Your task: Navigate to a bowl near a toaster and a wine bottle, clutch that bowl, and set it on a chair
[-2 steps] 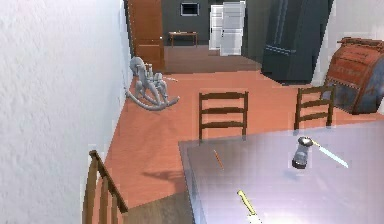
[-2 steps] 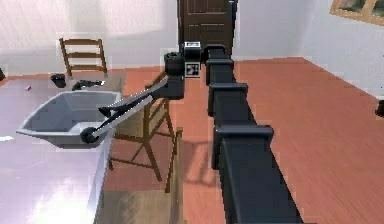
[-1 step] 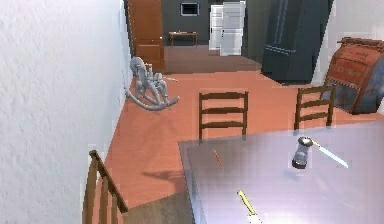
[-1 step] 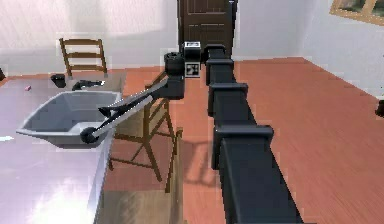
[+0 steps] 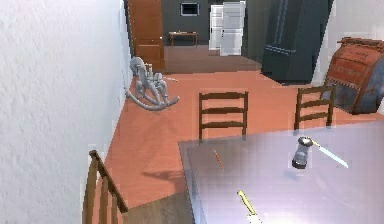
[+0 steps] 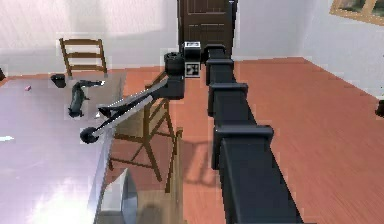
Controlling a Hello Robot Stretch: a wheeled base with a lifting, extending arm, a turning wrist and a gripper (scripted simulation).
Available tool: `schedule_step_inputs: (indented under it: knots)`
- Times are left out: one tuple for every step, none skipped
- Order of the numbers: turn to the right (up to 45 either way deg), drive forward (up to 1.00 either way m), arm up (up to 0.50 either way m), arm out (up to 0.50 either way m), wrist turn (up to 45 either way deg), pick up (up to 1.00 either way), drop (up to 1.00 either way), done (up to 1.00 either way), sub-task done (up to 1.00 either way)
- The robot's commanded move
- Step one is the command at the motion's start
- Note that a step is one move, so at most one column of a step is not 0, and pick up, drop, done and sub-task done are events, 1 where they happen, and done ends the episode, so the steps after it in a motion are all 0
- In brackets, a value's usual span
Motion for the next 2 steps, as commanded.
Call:
schedule_step_inputs:
  knots:
    - [0.0,0.0,0.0,-0.1,0.0,0.0,0.0,0.0,0.0]
    - [0.0,0.0,0.0,0.0,0.0,0.0,0.0,1.0,0.0]
